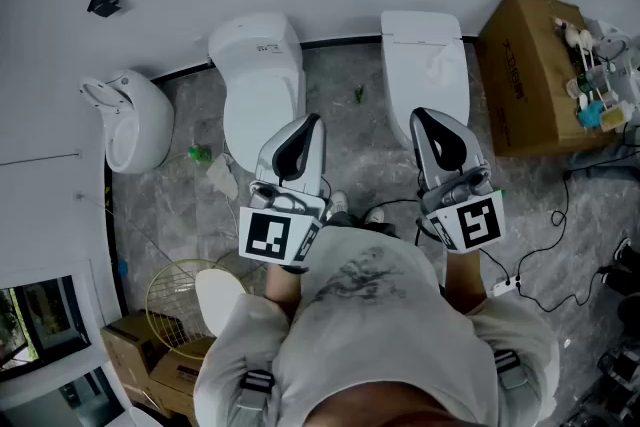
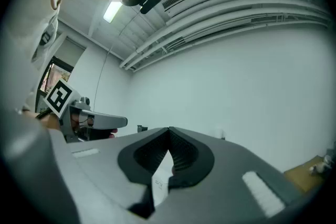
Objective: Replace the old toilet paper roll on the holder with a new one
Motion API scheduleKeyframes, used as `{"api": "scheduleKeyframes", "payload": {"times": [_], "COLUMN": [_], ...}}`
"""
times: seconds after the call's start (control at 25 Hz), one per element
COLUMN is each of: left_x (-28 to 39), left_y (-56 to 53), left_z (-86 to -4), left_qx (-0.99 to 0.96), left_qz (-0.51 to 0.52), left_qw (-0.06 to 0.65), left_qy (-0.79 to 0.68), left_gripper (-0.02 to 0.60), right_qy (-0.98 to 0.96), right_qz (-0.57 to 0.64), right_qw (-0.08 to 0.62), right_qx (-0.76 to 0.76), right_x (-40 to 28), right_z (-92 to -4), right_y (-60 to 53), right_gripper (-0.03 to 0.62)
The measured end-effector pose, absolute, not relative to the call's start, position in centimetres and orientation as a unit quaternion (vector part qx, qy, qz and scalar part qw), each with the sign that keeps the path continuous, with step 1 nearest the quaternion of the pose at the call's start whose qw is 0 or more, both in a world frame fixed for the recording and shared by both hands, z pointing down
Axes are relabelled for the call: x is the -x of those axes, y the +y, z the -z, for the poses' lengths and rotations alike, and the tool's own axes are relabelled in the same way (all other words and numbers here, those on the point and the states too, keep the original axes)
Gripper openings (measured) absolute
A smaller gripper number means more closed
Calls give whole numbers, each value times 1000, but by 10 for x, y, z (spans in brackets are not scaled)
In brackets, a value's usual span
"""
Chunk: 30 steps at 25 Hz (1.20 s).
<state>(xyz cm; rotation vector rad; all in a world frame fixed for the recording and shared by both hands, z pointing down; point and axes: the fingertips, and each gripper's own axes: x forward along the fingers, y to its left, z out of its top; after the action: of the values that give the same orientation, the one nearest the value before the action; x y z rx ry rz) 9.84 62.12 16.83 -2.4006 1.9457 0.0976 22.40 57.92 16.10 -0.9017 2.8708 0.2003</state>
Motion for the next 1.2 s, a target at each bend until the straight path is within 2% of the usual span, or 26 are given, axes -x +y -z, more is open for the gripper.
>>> {"api": "scheduleKeyframes", "payload": {"times": [0.52, 1.2], "left_x": [-101, -22], "left_y": [617, 506], "left_z": [-176, -185], "left_qx": [775, 795], "left_qz": [-21, -34], "left_qw": [17, -1], "left_qy": [631, 605], "left_gripper": [2, 2], "right_qy": [947, 941], "right_qz": [-45, -44], "right_qw": [65, 36], "right_qx": [312, 334], "right_x": [-220, -136], "right_z": [-163, -172], "right_y": [572, 468], "right_gripper": [2, 2]}}
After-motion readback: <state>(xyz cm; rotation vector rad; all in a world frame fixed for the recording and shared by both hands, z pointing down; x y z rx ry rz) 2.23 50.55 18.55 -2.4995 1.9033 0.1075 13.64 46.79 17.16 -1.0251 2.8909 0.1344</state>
